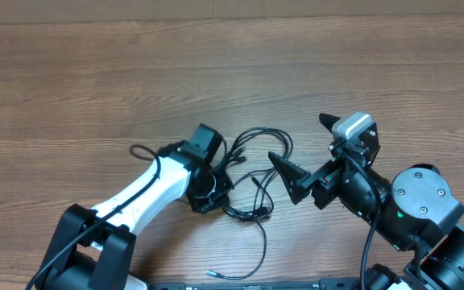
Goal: Untangle cables
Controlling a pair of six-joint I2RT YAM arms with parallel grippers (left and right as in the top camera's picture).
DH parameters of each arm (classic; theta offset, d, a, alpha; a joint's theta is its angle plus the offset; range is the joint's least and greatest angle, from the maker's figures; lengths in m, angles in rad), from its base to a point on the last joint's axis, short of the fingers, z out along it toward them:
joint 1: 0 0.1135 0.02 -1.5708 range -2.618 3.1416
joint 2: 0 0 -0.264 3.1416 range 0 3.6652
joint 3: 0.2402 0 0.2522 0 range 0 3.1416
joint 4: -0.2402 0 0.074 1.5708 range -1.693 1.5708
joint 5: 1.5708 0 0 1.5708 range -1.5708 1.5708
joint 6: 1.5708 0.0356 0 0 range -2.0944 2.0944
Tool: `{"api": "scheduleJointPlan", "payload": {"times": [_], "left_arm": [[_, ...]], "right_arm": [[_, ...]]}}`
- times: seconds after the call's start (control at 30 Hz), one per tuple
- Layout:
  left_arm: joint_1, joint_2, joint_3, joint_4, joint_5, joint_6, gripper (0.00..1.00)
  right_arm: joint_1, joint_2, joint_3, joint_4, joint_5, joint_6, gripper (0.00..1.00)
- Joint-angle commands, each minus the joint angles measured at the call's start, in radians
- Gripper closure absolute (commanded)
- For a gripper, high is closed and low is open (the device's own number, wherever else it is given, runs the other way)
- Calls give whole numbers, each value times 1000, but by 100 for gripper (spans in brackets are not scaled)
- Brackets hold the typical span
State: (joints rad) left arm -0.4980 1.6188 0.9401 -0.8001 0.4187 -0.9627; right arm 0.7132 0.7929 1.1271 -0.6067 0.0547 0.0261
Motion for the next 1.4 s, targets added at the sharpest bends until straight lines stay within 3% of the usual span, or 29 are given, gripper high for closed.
{"api": "scheduleJointPlan", "payload": {"times": [0.0,0.3,0.63,1.13,1.37], "left_arm": [[-5,-21,148,-93,-10,134,96],[-3,-21,504,-462,-175,213,95],[-4,-21,765,-690,-185,318,94],[-6,-25,975,-870,-137,380,92],[-6,-42,1027,-890,-89,400,91]], "right_arm": [[-3,-5,12,-18,41,3,0],[-3,-5,12,-214,-71,-58,0],[-3,5,11,-300,-240,-163,0],[-3,200,11,-348,-469,-211,0],[-3,306,11,-334,-558,-280,7]]}}
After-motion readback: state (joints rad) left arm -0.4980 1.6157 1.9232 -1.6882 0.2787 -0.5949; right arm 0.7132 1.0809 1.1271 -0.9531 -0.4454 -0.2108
